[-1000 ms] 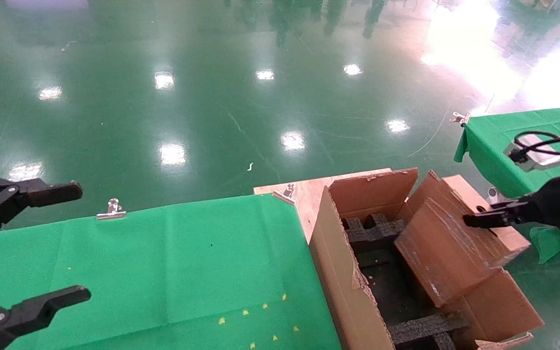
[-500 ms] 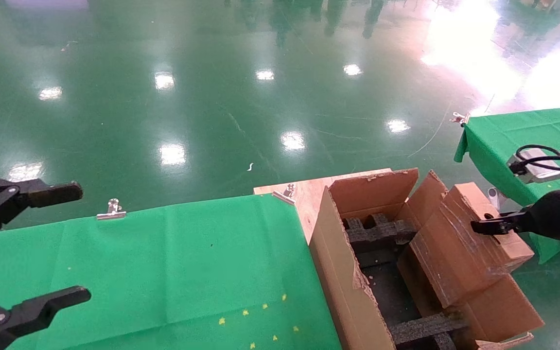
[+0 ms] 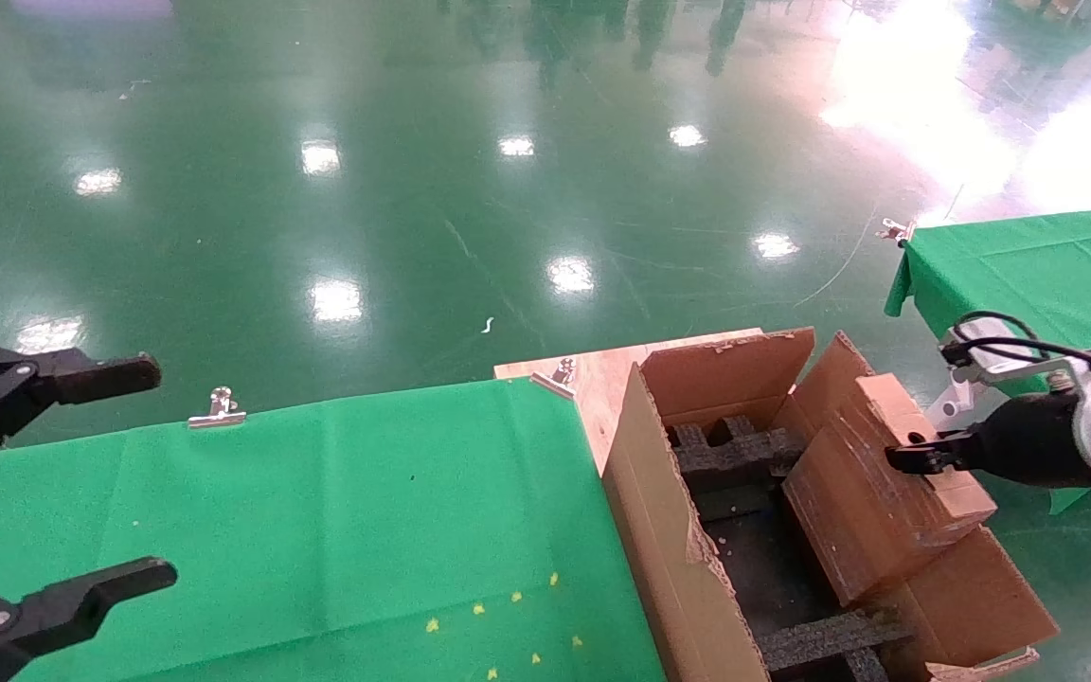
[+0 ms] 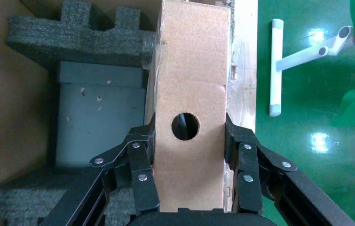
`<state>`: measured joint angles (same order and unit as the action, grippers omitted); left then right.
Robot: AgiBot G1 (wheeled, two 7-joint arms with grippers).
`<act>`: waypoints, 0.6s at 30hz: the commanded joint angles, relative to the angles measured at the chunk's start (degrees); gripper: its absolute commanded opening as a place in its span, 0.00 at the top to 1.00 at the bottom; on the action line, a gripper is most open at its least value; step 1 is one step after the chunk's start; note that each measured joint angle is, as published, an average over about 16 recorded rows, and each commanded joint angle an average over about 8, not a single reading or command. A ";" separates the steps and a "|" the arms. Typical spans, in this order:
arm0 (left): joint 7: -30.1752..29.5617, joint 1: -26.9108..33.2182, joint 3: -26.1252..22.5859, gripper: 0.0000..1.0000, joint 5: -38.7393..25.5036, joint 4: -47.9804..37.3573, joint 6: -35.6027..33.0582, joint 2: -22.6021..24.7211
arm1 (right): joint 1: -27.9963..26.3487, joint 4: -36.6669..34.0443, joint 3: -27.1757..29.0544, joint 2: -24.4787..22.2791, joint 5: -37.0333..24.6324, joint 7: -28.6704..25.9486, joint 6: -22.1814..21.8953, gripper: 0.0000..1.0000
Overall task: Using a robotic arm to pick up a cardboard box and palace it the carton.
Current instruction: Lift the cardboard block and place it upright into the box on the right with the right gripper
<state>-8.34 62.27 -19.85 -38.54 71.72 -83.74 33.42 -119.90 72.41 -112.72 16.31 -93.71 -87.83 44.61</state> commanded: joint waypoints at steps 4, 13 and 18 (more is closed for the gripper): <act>0.00 0.00 0.00 0.00 0.00 0.00 0.00 0.00 | 3.00 -1.46 -1.04 2.04 -0.04 -1.39 -3.35 1.00; 0.00 0.00 -0.01 0.00 0.00 0.00 0.00 0.00 | 8.06 -4.43 -2.38 6.04 0.29 -3.46 -8.05 1.00; 0.00 0.00 -0.01 0.00 0.01 0.00 0.00 0.00 | 10.65 -6.48 -2.91 8.17 0.78 -3.94 -10.07 1.00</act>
<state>-8.34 62.27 -19.86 -38.54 71.72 -83.74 33.41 -109.27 65.86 -115.56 24.47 -92.80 -91.62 34.59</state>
